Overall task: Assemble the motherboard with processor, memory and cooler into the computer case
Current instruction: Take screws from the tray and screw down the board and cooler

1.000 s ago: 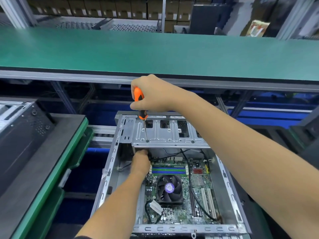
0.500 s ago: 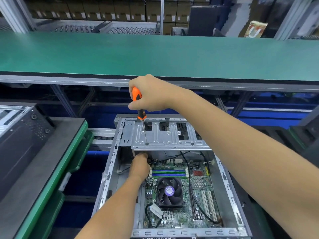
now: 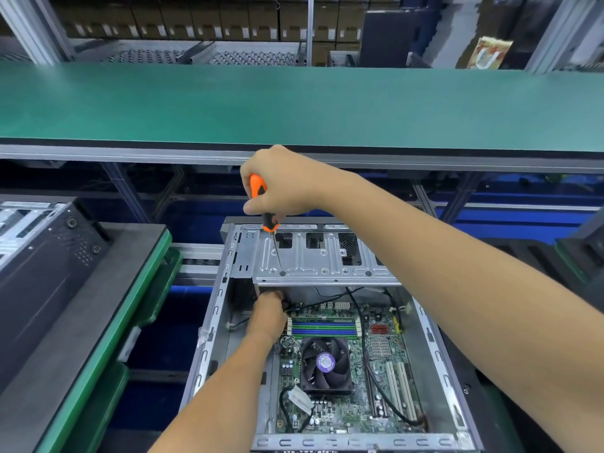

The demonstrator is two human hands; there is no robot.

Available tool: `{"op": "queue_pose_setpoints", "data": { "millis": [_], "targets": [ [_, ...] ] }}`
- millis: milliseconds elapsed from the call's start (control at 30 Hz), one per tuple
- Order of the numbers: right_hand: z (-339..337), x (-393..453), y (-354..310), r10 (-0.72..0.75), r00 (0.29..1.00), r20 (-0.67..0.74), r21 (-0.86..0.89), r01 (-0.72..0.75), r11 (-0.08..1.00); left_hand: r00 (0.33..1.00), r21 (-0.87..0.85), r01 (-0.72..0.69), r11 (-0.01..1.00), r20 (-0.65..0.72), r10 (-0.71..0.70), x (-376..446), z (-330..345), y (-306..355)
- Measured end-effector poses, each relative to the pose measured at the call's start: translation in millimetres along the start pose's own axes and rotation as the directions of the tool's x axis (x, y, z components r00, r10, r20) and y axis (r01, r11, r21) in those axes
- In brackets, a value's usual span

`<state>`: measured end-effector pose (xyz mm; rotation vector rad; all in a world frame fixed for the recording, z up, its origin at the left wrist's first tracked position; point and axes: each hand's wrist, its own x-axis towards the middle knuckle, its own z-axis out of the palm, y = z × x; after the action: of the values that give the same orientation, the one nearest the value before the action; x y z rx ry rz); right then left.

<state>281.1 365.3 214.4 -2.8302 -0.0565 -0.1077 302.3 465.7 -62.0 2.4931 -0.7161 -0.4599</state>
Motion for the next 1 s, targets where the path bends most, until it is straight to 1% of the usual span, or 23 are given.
{"op": "queue_pose_setpoints", "data": {
  "millis": [100, 233, 400, 567, 667, 700, 800, 867, 933, 1000],
  "targets": [
    [0, -7, 4, 0.021, 0.998, -0.059, 0.036, -0.019, 0.999, 1.000, 0.004, 0.000, 1.000, -0.002, 0.000, 0, 1, 0],
    [2, -12, 6, 0.051, 0.995, -0.081, 0.096, -0.044, 0.994, 1.000, 0.021, 0.000, 1.000, -0.010, 0.000, 0, 1, 1],
    [2, -12, 8, 0.100, 0.993, -0.070, 0.131, -0.090, 0.987, 1.000, 0.056, -0.020, 0.998, -0.011, 0.021, 0, 1, 0],
    [9, -14, 3, 0.106, 0.988, -0.109, 0.190, -0.084, 0.978, 0.999, 0.087, -0.038, 0.996, -0.011, 0.039, -1, 0, 2],
    [5, -16, 5, 0.136, 0.989, -0.056, 0.227, -0.120, 0.967, 0.999, 0.105, -0.039, 0.994, -0.008, 0.041, -1, 0, 1],
    [2, -17, 6, 0.131, 0.991, -0.026, 0.219, -0.122, 0.968, 0.999, 0.111, -0.037, 0.993, -0.008, 0.038, -2, 0, 1],
    [-8, -20, 8, 0.108, 0.990, 0.094, 0.087, -0.116, 0.989, 0.999, 0.120, -0.025, 0.993, -0.017, 0.027, -2, 1, 2],
    [-13, -20, 9, 0.116, 0.978, 0.171, 0.039, -0.125, 0.991, 1.000, 0.123, -0.020, 0.992, -0.021, 0.023, -1, 2, 2],
    [-15, -20, 7, 0.098, 0.979, 0.176, -0.003, -0.099, 0.995, 1.000, 0.126, -0.023, 0.992, -0.015, 0.025, 0, 2, 2],
    [-15, -20, 4, 0.038, 0.992, 0.118, -0.084, -0.028, 0.996, 0.999, 0.131, -0.031, 0.991, -0.010, 0.032, 1, 1, 2]
  ]
}}
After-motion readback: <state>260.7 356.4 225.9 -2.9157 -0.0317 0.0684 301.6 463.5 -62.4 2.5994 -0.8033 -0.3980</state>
